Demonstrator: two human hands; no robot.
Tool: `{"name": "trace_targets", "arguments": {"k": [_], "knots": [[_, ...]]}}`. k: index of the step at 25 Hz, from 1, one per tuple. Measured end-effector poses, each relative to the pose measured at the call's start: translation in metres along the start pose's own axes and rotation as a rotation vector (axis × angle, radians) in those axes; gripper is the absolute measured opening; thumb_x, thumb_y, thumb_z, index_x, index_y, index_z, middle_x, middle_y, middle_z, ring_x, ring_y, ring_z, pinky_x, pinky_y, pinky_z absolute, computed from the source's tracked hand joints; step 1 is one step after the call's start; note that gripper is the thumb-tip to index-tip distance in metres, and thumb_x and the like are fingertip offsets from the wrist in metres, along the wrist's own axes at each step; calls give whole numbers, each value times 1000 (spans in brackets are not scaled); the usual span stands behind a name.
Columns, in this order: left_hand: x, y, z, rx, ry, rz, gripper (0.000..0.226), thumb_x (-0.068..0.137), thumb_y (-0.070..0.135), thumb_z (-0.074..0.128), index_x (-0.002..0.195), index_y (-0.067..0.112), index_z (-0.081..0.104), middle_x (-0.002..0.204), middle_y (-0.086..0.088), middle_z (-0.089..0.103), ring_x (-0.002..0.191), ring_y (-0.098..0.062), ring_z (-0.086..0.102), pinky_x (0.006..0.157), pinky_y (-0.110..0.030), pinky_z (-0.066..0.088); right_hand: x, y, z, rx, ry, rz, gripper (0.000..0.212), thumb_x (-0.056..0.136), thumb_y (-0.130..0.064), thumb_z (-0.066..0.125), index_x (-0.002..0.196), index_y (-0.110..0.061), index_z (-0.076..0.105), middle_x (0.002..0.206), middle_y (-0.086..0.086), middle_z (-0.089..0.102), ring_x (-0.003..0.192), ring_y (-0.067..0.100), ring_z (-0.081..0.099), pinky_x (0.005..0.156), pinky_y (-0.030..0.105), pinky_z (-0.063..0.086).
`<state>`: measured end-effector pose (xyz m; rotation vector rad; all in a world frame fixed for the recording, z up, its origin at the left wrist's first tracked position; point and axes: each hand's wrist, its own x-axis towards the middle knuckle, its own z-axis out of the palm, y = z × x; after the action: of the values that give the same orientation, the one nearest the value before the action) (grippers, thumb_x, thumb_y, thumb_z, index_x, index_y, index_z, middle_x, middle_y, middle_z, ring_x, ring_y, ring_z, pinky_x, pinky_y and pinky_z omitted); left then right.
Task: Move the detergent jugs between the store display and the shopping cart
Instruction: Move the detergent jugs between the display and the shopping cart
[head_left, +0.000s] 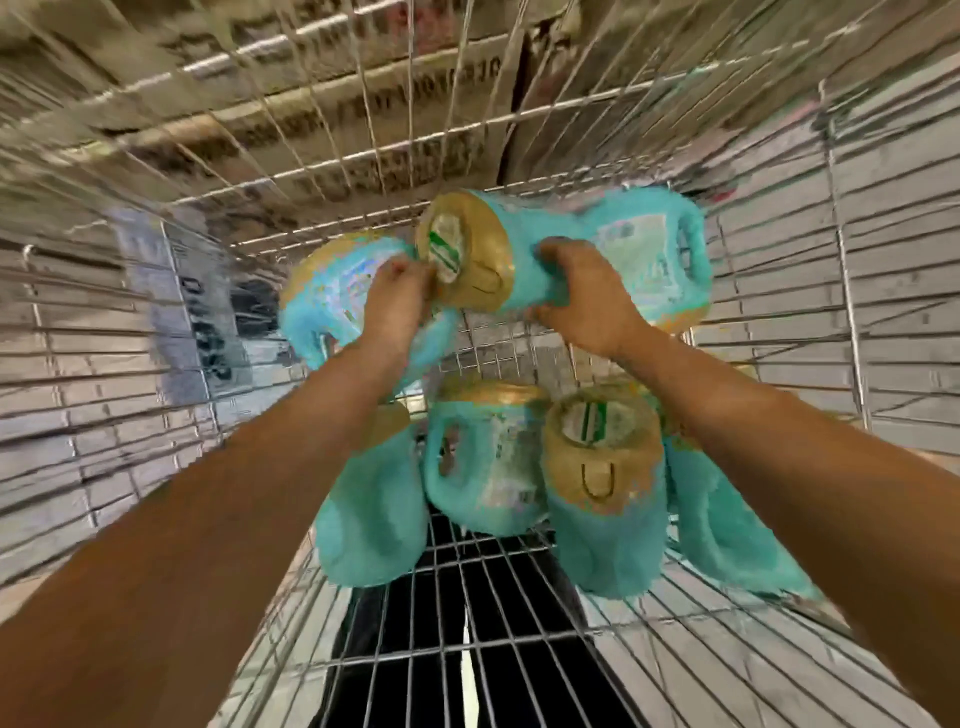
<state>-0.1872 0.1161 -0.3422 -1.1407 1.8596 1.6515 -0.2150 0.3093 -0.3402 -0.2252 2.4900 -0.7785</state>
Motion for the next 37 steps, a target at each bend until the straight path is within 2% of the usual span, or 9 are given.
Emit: {"name": "trace_targets", "arguments": {"k": [6,11,15,17,22,27,31,34,37], "knots": [[14,-12,15,117,25,109,25,95,14,51,111,3,66,87,-9,61,80,-17,50,67,-29,35,5,3,20,-58,78,-13,55,66,-31,85,106,4,68,104,27,66,99,40,60,83,41,39],[7,-8,8,-72,29,50,14,93,23,54,83,15,60,78,-6,53,63,-16,42,56,-30,30,0,-16,-2,106,81,-60,41,69,-30,84,89,1,66,80,11,61,79,24,54,66,31,31],[-21,-8,-1,-412,-91,-133,23,94,40,53,79,23,57,68,5,51,58,-8,43,56,-24,32,-43,-35,-33,627,3,160,28,79,-15,77,96,3,65,90,22,69,75,21,64,68,34,50],[-42,-9,-3,-498,-114,-250,40,96,53,43,74,24,59,55,11,59,47,-6,54,50,-18,41,-73,-41,-48,845,-60,258,22,82,-7,71,91,11,60,75,31,61,64,23,57,64,31,47],[-103,-1,-10,-610,-359,-286,70,95,63,23,124,11,61,92,-5,76,79,-21,73,69,-35,61,-122,-59,-73,1263,-160,448,20,91,-13,53,73,-11,46,48,-4,38,46,8,32,57,25,20],[-145,25,-26,-505,-410,-214,55,96,53,37,123,12,62,85,-6,76,74,-20,72,69,-31,59,-142,-79,-87,1487,-89,573,36,101,-32,42,70,-14,46,49,-1,41,40,7,36,44,17,32],[-173,38,-43,-536,-392,-149,42,97,50,43,101,17,68,83,-6,77,70,-19,73,63,-32,60,-162,-104,-90,1423,-35,566,45,99,-41,45,65,-11,47,44,0,47,34,10,39,39,18,35],[-202,50,-63,-506,-401,-108,46,95,56,43,103,20,69,86,-5,77,71,-18,73,63,-32,60,-177,-129,-93,1380,30,555,40,95,-43,53,70,-12,52,55,5,49,47,18,44,52,27,36],[-230,58,-86,-492,-409,-27,42,94,53,46,105,19,69,85,-4,77,69,-17,74,56,-29,58,-193,-155,-102,1399,82,541,38,94,-42,56,72,-12,58,54,2,60,44,15,56,46,19,44]]}}
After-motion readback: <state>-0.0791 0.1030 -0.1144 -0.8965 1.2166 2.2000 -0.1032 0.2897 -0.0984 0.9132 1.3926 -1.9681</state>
